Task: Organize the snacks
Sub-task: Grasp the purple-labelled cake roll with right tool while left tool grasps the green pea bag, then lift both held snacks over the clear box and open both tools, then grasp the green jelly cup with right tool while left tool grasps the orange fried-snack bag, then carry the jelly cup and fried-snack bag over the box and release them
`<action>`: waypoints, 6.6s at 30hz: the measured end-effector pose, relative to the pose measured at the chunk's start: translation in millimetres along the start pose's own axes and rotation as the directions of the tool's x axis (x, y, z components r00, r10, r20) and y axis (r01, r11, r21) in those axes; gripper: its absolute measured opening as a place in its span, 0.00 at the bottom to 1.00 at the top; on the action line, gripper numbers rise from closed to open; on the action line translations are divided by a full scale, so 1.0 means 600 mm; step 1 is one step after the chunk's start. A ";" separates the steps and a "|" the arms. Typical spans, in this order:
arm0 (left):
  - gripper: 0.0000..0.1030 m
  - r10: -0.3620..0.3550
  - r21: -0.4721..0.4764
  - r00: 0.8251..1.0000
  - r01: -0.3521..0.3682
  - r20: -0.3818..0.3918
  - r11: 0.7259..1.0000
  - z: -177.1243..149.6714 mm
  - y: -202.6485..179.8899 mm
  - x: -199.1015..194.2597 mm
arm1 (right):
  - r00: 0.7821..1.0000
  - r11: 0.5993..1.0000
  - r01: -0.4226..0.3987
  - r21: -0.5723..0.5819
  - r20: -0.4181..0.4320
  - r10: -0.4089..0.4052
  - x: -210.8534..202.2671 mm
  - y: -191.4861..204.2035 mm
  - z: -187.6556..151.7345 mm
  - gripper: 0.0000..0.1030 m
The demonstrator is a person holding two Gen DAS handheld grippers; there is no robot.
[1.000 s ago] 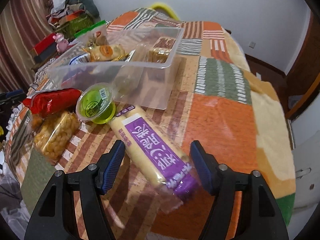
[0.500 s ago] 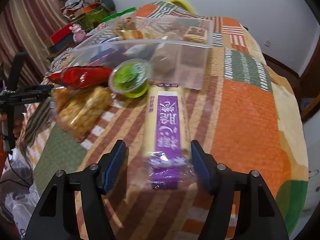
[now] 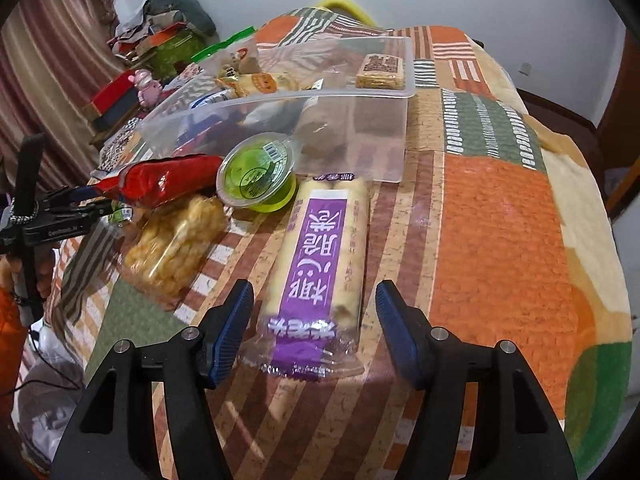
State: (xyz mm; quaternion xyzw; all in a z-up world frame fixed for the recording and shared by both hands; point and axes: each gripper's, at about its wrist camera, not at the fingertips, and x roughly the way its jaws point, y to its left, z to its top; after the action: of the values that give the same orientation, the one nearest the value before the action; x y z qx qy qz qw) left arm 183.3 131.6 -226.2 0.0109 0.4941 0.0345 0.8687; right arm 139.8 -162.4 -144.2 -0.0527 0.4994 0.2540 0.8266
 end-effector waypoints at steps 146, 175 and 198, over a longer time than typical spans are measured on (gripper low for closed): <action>0.68 -0.227 -0.141 0.974 0.229 0.030 0.963 0.009 -0.073 0.025 | 0.999 0.998 0.026 -0.060 0.021 -0.025 0.075 0.062 0.086 0.58; 0.56 -0.186 -0.082 0.953 0.211 0.239 0.974 0.062 -0.066 -0.136 | 0.986 0.998 0.045 -0.032 0.160 -0.039 -0.031 0.030 0.087 0.52; 0.56 -0.284 0.070 0.936 0.275 0.209 0.959 0.226 -0.191 -0.093 | 0.964 0.997 0.075 0.024 0.255 -0.078 -0.038 -0.032 0.160 0.52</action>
State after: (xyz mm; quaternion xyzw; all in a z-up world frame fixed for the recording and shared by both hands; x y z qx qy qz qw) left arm 277.0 15.7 -114.7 -0.0387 0.3935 -0.1005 0.9130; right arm 217.0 -154.4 -80.4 -0.0327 0.3882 0.2229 0.8936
